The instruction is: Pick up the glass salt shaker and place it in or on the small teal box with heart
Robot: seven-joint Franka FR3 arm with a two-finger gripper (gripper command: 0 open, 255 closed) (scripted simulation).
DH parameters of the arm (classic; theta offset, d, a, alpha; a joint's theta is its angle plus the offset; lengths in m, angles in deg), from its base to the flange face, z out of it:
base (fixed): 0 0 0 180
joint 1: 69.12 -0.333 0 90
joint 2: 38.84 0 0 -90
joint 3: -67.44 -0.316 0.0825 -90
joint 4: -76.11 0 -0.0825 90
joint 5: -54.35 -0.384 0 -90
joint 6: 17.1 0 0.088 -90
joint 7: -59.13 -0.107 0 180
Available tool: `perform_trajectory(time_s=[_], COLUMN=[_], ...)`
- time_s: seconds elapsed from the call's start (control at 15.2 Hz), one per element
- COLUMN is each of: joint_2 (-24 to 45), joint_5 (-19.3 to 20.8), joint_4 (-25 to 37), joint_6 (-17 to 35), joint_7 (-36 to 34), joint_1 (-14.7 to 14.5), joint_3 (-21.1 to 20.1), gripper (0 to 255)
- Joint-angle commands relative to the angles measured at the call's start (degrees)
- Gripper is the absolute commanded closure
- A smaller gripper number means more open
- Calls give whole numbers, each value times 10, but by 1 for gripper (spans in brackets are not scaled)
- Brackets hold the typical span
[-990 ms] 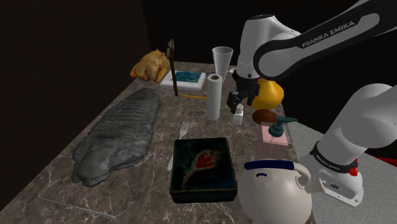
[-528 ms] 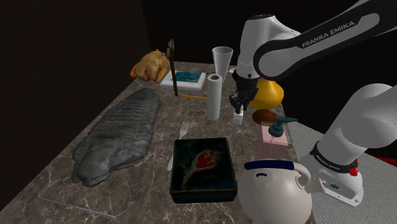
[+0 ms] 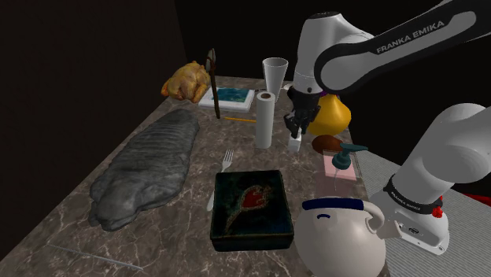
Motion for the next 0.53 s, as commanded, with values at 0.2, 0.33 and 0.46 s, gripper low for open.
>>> perform_trajectory(time_s=[0.2, 0.33, 0.46], joint_2=[-23, -30, -37], joint_5=[3, 4, 6], joint_4=[24, 35, 46], joint_6=[-47, -65, -83], joint_7=[0, 0, 0], joint_1=[0, 0, 1], joint_3=[7, 9, 12], gripper=[255, 255, 255])
